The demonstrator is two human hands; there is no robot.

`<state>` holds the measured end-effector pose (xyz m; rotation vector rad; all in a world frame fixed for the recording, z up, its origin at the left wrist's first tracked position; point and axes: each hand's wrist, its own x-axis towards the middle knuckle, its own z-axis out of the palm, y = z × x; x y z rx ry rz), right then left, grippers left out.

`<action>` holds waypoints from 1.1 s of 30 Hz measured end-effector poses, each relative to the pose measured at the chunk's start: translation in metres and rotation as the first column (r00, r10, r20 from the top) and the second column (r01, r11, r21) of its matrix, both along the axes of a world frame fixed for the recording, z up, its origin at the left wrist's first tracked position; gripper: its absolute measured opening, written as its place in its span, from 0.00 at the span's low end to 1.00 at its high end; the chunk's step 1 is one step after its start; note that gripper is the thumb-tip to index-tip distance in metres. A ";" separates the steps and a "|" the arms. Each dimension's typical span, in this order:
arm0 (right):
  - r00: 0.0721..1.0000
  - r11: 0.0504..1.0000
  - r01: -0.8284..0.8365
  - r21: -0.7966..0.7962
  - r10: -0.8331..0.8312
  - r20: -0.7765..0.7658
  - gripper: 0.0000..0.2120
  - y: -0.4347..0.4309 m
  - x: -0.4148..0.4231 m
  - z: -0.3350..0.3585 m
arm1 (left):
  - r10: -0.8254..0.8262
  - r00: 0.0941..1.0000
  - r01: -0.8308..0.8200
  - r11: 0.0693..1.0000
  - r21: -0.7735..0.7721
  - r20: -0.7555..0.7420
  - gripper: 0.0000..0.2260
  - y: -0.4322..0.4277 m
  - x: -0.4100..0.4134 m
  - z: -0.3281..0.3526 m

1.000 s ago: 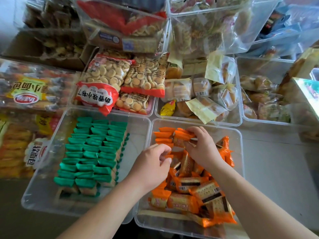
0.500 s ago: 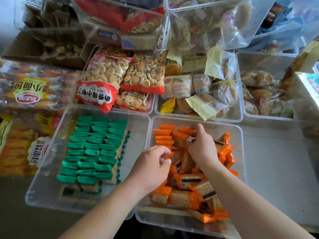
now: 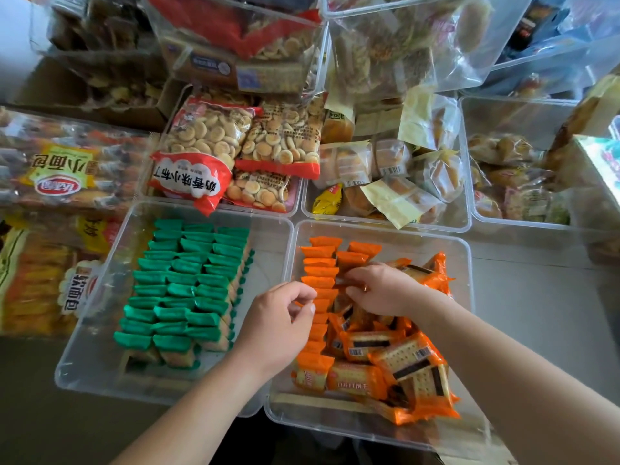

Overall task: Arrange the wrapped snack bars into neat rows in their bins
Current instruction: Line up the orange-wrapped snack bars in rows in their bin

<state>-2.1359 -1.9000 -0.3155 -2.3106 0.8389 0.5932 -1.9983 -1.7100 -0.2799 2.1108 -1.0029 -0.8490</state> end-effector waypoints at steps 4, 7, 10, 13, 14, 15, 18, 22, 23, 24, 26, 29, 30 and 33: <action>0.973 0.995 -0.098 0.006 0.097 -0.209 0.23 -0.004 0.014 -0.002 | 0.004 0.999 -0.004 1.000 0.014 -0.039 0.08 0.002 0.001 -0.002; 0.959 0.994 -0.111 0.017 0.111 -0.262 0.23 0.001 0.017 -0.009 | -0.018 0.999 0.020 0.999 0.044 -0.044 0.08 0.002 0.003 -0.001; 0.949 0.994 -0.109 0.011 0.107 -0.296 0.24 0.000 0.019 -0.013 | -0.057 0.998 0.059 0.997 0.057 -0.030 0.09 0.004 0.005 -0.001; 0.904 0.975 -0.222 0.016 0.212 -0.370 0.22 0.003 0.017 -0.012 | -0.100 0.995 0.101 0.993 0.055 -0.028 0.10 0.005 0.007 -0.003; 0.881 0.963 -0.269 0.023 0.256 -0.397 0.22 0.004 0.016 -0.011 | -0.103 0.994 0.105 0.993 0.050 -0.028 0.09 0.005 0.007 -0.003; 0.863 0.953 -0.302 0.026 0.285 -0.417 0.22 0.005 0.016 -0.010 | -0.102 0.994 0.103 0.994 0.043 -0.030 0.09 0.005 0.008 -0.003; 0.845 0.942 -0.334 0.035 0.315 -0.432 0.24 0.006 0.013 -0.009 | -0.090 0.995 0.091 0.995 0.030 -0.039 0.09 0.005 0.008 -0.003; 0.859 0.936 -0.353 0.013 0.329 -0.392 0.26 0.008 0.010 -0.011 | -0.103 0.994 0.103 0.995 0.012 -0.046 0.10 0.007 0.007 -0.001; 0.869 0.940 -0.341 0.007 0.318 -0.378 0.26 0.008 0.011 -0.011 | -0.135 0.989 0.135 0.991 0.007 -0.058 0.11 0.010 0.007 -0.001; 0.876 0.943 -0.332 0.011 0.313 -0.367 0.26 0.008 0.013 -0.009 | -0.195 0.980 0.196 0.981 0.008 -0.048 0.13 0.014 0.007 -0.001; 0.896 0.954 -0.299 0.024 0.290 -0.337 0.26 0.007 0.015 -0.009 | -0.367 0.929 0.366 0.930 0.027 0.045 0.17 0.024 0.005 -0.006; 0.944 0.976 -0.215 0.045 0.219 -0.248 0.37 0.005 0.007 -0.015 | -0.439 0.889 0.440 0.898 0.018 0.131 0.16 0.035 0.004 -0.011; 0.948 0.977 -0.206 0.052 0.213 -0.237 0.42 0.005 0.003 -0.016 | -0.407 0.905 0.410 0.912 -0.001 0.125 0.15 0.035 0.004 -0.011; 0.922 0.967 -0.246 0.071 0.256 -0.290 0.45 0.009 -0.005 -0.010 | -0.322 0.944 0.325 0.945 -0.029 0.076 0.16 0.031 0.008 -0.009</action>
